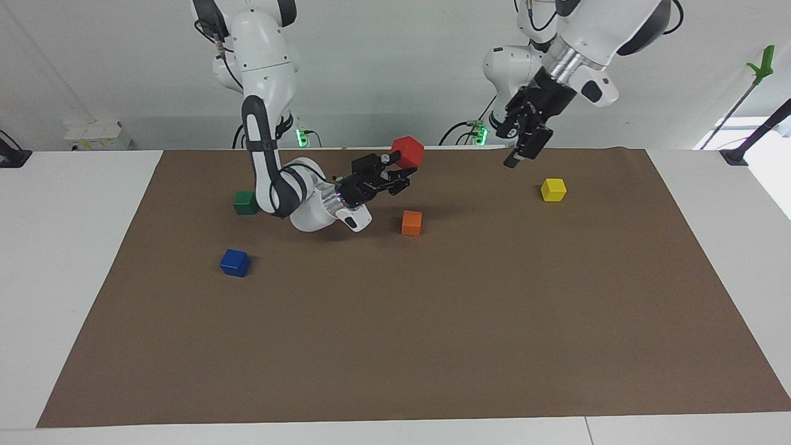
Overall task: Transfer red block to right arm and stack on blue block
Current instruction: 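Carry the red cube with the right gripper while the left gripper withdraws, then move the red cube over the blue cube with the right gripper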
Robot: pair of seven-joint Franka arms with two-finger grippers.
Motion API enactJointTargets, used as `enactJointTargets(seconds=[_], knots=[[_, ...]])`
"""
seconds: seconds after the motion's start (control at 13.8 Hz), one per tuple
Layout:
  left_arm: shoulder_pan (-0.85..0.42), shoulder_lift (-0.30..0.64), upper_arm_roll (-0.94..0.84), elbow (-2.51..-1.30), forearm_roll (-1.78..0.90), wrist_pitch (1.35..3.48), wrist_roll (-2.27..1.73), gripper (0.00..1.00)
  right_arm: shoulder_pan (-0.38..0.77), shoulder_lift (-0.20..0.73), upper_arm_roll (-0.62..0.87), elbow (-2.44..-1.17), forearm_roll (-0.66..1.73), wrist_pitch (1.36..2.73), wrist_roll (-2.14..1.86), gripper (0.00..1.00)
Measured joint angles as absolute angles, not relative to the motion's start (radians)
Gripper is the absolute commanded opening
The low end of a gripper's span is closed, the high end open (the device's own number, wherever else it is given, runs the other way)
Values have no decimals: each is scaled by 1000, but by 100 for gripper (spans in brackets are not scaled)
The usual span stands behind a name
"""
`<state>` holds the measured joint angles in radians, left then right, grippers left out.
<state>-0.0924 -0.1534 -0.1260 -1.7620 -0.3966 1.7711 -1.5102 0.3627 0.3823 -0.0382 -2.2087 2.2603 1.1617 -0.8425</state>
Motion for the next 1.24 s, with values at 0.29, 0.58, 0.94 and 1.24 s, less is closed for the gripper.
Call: enactJointTargets(seconds=[0.29, 0.58, 0.94, 1.24], knots=[[23, -153, -106, -1763, -351, 1737, -1120, 100, 273, 363, -41, -2178, 2066, 1256, -819, 0], [53, -141, -102, -1763, -197, 1718, -758, 100, 178, 332, -45, -2099, 1826, 1395, -700, 0], [86, 6, -93, -1598, -53, 1559, -397, 100, 136, 278, -46, -1972, 1466, 1595, -493, 0], [84, 98, -97, -1477, -27, 1479, -314, 100, 120, 255, -47, -1874, 1125, 1658, -311, 0]])
